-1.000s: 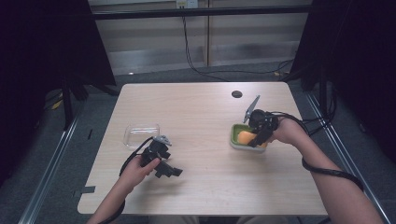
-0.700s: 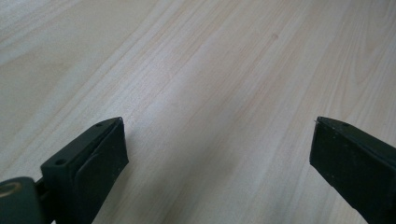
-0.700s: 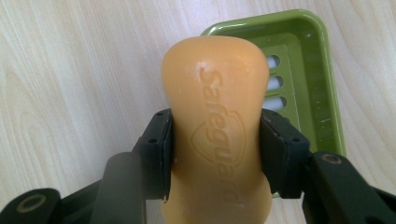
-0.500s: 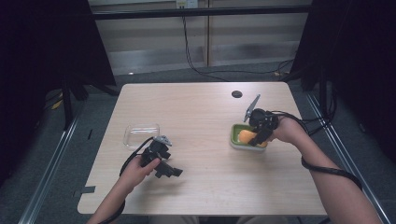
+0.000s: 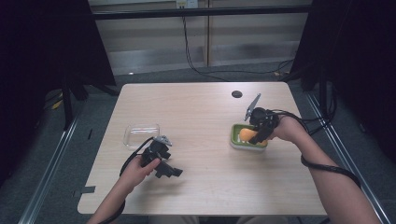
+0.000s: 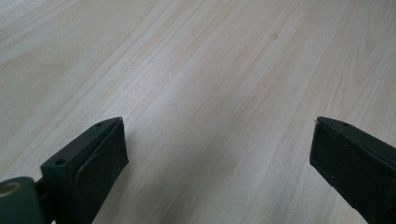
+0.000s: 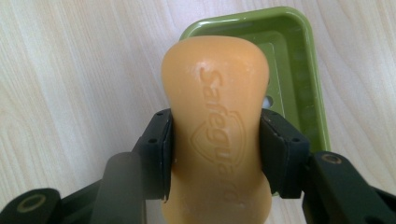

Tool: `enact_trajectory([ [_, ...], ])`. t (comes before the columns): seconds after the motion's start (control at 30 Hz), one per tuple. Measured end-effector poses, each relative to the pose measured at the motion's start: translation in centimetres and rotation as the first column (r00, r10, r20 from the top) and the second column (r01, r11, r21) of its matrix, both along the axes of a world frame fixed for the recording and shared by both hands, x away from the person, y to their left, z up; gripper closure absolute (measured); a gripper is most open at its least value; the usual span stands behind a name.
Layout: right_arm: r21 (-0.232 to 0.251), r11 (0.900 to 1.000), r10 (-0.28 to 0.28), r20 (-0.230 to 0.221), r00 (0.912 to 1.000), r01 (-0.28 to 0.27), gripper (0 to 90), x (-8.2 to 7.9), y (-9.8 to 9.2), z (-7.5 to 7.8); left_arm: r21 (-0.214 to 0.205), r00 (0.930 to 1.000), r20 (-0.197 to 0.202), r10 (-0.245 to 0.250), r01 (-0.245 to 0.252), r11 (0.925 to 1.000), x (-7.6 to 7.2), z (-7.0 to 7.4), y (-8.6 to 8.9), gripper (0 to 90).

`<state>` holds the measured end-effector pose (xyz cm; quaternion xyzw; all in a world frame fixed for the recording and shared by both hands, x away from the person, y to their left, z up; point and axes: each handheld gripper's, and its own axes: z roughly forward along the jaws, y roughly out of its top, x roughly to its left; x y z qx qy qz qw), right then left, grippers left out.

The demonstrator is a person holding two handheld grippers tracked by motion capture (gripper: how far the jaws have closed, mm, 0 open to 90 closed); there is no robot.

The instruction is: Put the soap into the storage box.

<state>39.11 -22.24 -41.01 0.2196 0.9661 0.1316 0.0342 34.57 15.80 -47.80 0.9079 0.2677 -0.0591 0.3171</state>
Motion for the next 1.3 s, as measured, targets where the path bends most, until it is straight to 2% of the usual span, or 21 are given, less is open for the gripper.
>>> enact_trajectory([
  [0.63,0.002,0.9997,-0.025,0.000,0.9997,0.025,50.1,1.0,0.2,-0.4,-0.002,0.9999,0.001,0.010,-0.010,0.9999,0.0,0.0,-0.1,4.0],
  [0.93,0.003,0.9999,-0.010,0.010,0.9999,0.010,50.0,1.4,0.5,-0.5,0.002,1.0000,0.002,-0.005,0.005,1.0000,0.0,0.0,-0.1,4.0],
  [0.97,0.004,0.9999,-0.009,0.010,0.9999,0.009,50.0,1.5,0.5,-0.5,-0.006,0.9999,-0.002,0.012,-0.012,0.9999,-0.1,0.0,-0.1,4.0],
  [1.3,0.006,0.9999,-0.013,0.016,0.9998,0.013,50.0,1.8,0.5,-0.6,-0.005,0.9999,0.001,0.011,-0.011,0.9999,0.0,-0.1,-0.1,4.0],
])
